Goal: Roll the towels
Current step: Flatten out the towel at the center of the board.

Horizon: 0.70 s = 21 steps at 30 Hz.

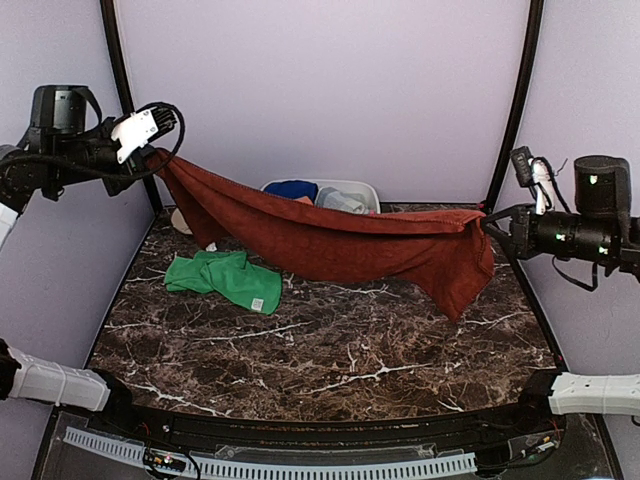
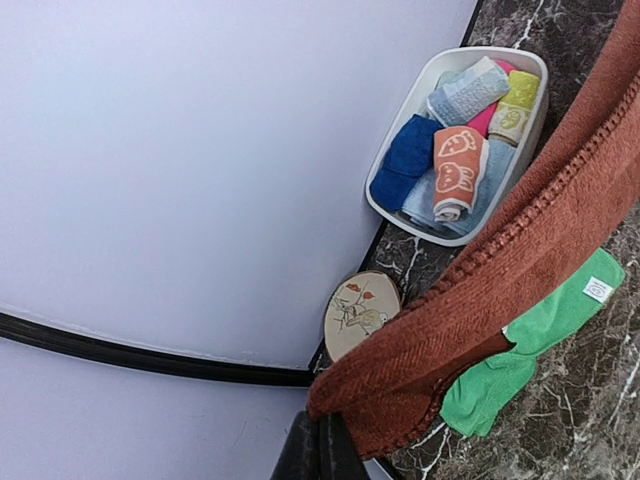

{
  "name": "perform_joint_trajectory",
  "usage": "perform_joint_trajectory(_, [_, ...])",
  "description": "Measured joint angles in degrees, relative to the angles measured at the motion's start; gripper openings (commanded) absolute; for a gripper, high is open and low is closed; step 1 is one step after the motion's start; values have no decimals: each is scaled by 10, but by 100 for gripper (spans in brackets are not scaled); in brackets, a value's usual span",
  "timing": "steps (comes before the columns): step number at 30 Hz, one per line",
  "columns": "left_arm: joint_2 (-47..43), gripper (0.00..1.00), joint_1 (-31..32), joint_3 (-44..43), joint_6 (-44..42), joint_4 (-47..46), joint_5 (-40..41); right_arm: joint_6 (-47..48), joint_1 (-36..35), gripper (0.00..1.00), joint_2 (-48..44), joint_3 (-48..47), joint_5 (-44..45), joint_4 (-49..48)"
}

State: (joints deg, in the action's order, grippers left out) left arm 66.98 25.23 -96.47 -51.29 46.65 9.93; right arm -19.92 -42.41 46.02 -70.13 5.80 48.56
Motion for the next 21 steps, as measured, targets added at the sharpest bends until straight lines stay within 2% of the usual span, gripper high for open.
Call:
perform_joint_trajectory(5, [-49,0,0,-6,-4,85,-37,-1,1,0,-20,-40,0,50])
perform_joint_trajectory(11, [-52,0,0,-3,-6,160,-65,-7,1,0,-21,-35,3,86])
perform_joint_trajectory(17, [-35,0,0,116,-2,153,-77,-2,3,0,13,43,3,76])
perform_joint_trajectory(21, [38,0,0,155,-3,110,-59,31,27,0,81,52,6,61])
